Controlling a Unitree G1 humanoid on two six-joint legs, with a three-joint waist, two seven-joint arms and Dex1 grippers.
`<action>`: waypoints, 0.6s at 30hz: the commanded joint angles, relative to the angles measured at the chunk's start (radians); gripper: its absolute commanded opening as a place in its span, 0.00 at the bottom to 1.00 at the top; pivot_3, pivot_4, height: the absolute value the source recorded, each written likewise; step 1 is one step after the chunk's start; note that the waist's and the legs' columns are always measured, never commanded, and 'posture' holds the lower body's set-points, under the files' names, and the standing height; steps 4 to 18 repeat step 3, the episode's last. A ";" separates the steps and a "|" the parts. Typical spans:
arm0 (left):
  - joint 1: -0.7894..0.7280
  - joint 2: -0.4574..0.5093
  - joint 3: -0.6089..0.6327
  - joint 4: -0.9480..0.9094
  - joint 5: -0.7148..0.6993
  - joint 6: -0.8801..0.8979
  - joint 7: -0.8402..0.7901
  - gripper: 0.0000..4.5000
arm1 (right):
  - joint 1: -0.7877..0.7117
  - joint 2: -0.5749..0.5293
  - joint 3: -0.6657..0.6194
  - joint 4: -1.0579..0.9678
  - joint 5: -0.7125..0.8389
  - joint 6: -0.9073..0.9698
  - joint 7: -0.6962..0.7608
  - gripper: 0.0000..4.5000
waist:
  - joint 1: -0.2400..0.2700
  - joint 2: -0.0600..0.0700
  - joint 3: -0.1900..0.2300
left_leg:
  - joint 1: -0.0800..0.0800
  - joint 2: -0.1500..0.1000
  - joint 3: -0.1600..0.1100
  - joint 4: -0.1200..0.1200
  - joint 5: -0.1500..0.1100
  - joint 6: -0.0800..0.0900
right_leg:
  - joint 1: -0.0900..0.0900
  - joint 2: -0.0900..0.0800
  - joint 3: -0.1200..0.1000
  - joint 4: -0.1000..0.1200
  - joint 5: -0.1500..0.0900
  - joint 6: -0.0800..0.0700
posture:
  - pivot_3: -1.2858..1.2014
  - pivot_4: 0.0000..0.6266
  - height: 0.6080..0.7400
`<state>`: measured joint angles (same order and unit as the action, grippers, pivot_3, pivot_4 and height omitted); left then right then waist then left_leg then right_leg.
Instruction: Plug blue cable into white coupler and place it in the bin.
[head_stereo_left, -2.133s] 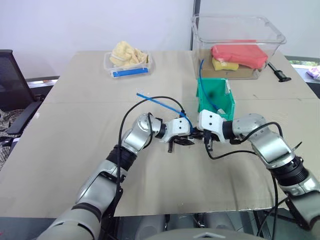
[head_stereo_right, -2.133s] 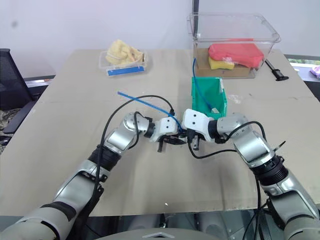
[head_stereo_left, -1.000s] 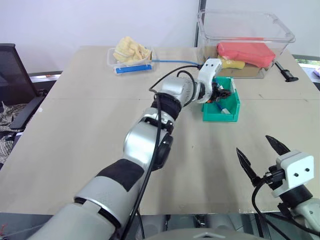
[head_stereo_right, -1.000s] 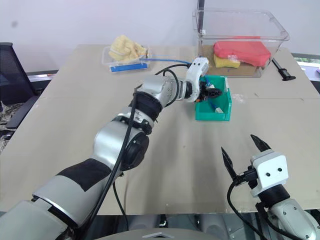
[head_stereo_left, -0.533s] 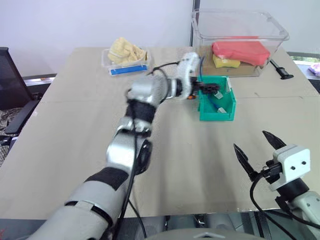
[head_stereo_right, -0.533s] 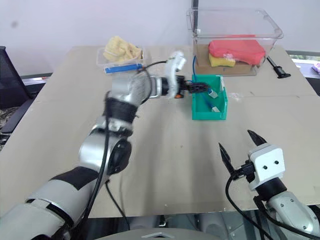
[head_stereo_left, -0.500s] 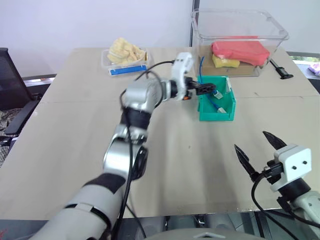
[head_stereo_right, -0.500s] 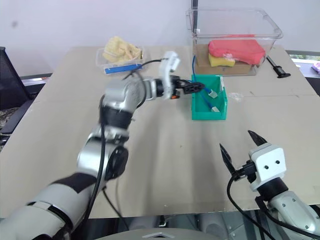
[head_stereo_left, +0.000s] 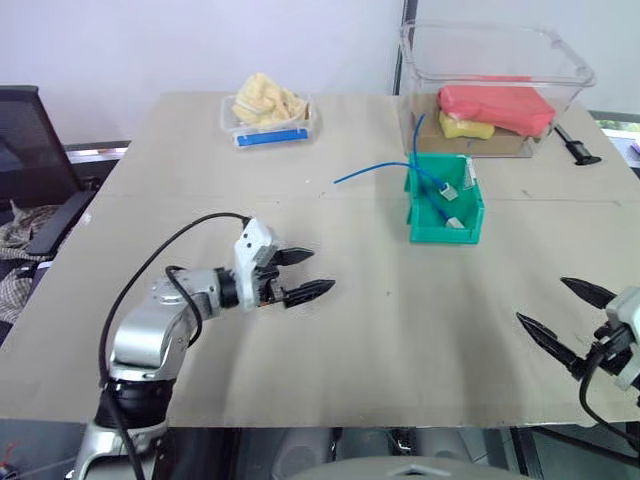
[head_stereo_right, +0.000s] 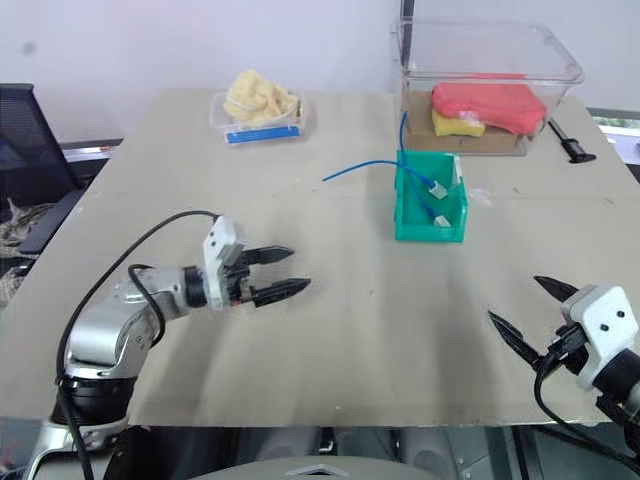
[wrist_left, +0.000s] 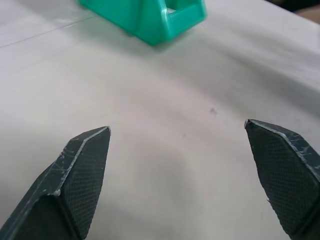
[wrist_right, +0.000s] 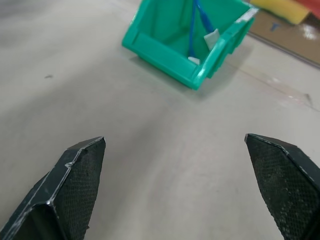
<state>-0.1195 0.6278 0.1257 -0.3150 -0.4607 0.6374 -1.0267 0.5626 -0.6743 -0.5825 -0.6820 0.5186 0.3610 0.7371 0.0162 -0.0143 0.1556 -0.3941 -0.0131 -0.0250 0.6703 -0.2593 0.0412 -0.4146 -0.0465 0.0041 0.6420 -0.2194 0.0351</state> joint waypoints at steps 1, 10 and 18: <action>0.073 0.021 0.057 -0.064 -0.029 -0.042 0.010 0.98 | 0.022 -0.004 -0.049 0.048 -0.015 -0.045 0.049 0.98 | 0.002 0.000 0.000 | 0.000 0.000 0.000 0.000 0.000 0.000 | 0.000 0.000 0.000 0.000 0.000 0.000 | 0.52 0.24 1.00; 0.112 0.024 0.061 -0.059 -0.017 -0.068 0.025 0.98 | 0.030 0.001 -0.047 0.073 -0.027 -0.064 0.061 0.98 | 0.002 0.000 0.000 | 0.000 0.000 0.000 0.000 0.000 0.000 | 0.000 0.000 -0.001 0.000 0.000 0.000 | 0.52 0.24 1.00; 0.112 0.024 0.061 -0.059 -0.017 -0.068 0.025 0.98 | 0.030 0.001 -0.047 0.073 -0.027 -0.064 0.061 0.98 | 0.002 0.000 0.000 | 0.000 0.000 0.000 0.000 0.000 0.000 | 0.000 0.000 -0.001 0.000 0.000 0.000 | 0.52 0.24 1.00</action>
